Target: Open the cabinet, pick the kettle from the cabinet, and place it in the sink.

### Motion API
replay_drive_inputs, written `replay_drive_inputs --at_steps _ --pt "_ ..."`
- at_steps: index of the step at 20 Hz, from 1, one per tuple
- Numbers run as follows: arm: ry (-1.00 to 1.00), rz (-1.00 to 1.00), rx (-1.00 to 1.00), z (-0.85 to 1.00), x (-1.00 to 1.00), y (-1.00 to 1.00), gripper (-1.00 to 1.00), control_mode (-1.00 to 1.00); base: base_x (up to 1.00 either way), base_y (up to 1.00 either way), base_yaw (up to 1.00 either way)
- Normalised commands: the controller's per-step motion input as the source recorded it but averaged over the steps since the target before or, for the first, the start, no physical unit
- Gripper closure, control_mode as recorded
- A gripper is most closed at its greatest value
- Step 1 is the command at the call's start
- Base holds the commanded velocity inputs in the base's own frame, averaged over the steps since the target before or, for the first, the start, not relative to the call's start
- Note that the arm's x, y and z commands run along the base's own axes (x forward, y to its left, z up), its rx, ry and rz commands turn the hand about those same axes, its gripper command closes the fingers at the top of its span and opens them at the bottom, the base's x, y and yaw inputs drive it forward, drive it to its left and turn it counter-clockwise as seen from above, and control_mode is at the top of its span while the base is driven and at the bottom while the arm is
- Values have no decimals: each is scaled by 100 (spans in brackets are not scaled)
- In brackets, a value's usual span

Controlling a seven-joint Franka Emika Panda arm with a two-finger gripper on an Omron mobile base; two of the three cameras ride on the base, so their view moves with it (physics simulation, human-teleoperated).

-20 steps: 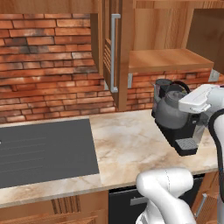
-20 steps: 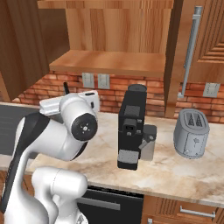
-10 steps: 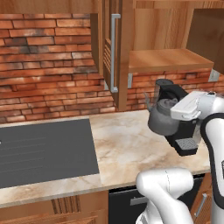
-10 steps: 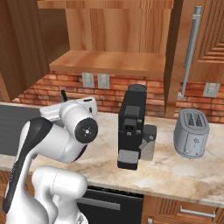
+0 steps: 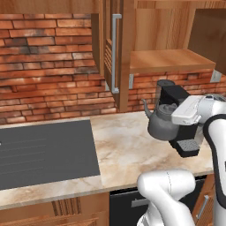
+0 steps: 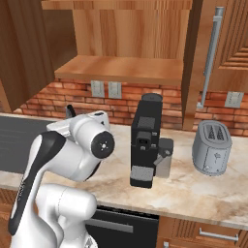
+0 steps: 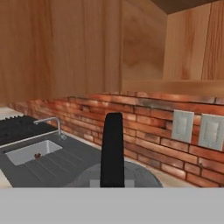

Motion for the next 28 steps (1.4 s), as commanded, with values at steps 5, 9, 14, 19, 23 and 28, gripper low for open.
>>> replay_drive_inputs --at_steps 5,9,14,19,23,28 --pt "0 0 0 0 0 0 100 -100 0 0 0" --pt "0 0 0 0 0 0 100 -100 0 0 0" --pt "0 0 0 0 0 0 100 -100 0 0 0" --pt "0 0 0 0 0 0 100 -100 0 0 0" --pt "0 0 0 0 0 0 100 -100 0 0 0" --pt "0 0 0 0 0 0 100 -100 0 0 0"
